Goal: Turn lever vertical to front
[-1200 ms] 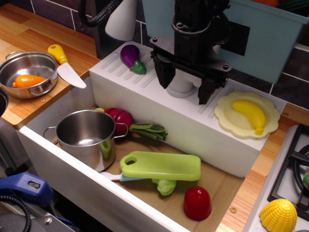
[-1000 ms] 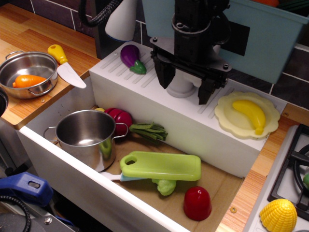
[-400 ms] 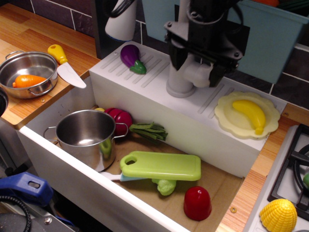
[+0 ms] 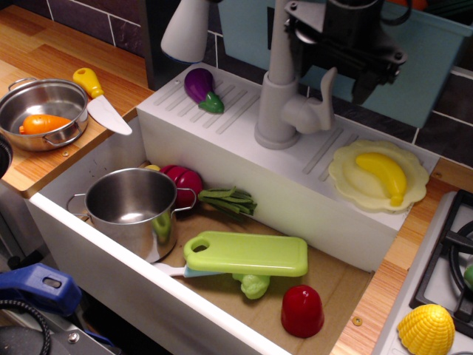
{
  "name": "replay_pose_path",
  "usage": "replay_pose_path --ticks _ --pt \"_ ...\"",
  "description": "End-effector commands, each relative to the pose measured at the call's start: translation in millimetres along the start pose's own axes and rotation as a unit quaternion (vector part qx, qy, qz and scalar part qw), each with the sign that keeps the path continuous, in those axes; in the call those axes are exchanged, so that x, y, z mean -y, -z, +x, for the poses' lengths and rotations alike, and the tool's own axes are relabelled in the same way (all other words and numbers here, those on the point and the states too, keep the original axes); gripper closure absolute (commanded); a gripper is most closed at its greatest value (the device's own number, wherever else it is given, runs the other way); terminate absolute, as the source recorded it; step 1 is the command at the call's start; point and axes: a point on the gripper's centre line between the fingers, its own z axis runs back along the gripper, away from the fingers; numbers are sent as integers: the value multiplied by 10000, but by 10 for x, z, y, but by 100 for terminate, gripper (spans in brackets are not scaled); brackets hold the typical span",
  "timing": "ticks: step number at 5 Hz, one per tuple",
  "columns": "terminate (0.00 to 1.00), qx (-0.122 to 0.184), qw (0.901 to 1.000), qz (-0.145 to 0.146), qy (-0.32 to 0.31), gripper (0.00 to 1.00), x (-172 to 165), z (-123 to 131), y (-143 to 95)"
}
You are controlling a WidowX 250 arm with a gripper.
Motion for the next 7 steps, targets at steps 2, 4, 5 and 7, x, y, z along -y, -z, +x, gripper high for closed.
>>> replay_pose_path --ticks 2,4,5,7 --pt "0 186 9994 -245 -186 100 -21 153 -38" --pt "0 -15 9984 -463 -311 100 -6 -54 42" --pt "0 -78 9982 -416 -434 100 52 -208 20" --pt "0 -253 9957 -586 -670 100 65 -599 147"
